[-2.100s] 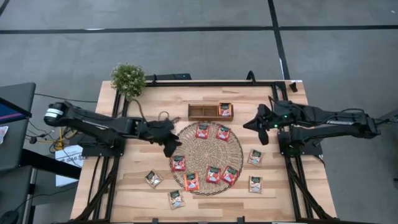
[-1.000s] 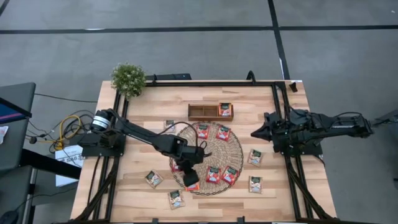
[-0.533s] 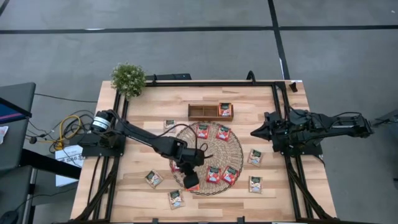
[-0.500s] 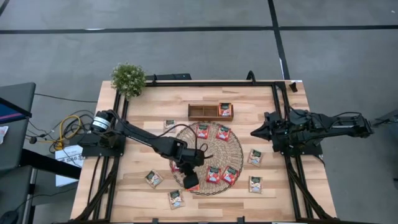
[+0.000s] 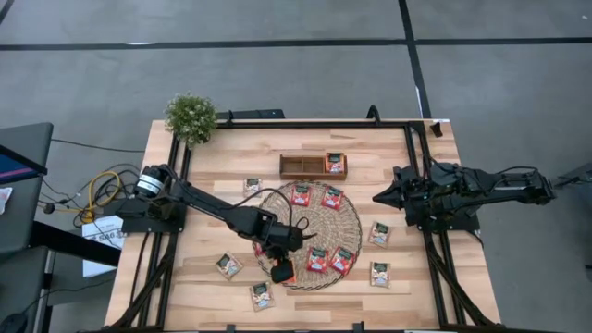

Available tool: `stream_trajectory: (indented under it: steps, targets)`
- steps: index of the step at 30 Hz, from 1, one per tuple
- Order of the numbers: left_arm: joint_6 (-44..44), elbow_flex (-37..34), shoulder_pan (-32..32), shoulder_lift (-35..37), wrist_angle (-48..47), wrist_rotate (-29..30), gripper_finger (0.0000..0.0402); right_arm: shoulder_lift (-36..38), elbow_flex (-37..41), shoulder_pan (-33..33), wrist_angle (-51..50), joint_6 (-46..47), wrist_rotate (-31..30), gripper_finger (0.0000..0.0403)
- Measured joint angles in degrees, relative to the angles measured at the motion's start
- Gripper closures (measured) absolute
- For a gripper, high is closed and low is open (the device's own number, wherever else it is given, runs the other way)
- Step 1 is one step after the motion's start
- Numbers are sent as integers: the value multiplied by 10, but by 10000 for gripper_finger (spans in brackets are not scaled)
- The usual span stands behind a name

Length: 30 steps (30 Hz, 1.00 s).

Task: Pick & Place Tea
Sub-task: Put the orange tea bag into the right section of the wooden organizer

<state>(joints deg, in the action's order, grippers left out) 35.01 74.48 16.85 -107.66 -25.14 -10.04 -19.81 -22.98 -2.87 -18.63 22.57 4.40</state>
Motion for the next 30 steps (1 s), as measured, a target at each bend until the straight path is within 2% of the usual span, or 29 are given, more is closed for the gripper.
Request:
stream_trajectory:
  steps: [3, 6, 16, 25, 30]
  targets:
    - [-4, 0, 0, 0, -1, 41, 122, 0, 0, 0, 0, 0, 0, 403]
    - [-20, 0, 0, 0, -1, 53, 122, 0, 0, 0, 0, 0, 0, 403]
    - [-24, -1, 12, -54, -21, 58, 122, 0, 0, 0, 0, 0, 0, 403]
    - [-23, -1, 13, -57, -22, 71, 122, 0, -1, 0, 5, 0, -4, 403]
    - [-24, 0, 12, -60, -22, 78, 142, 0, -1, 0, 6, 0, -5, 403]
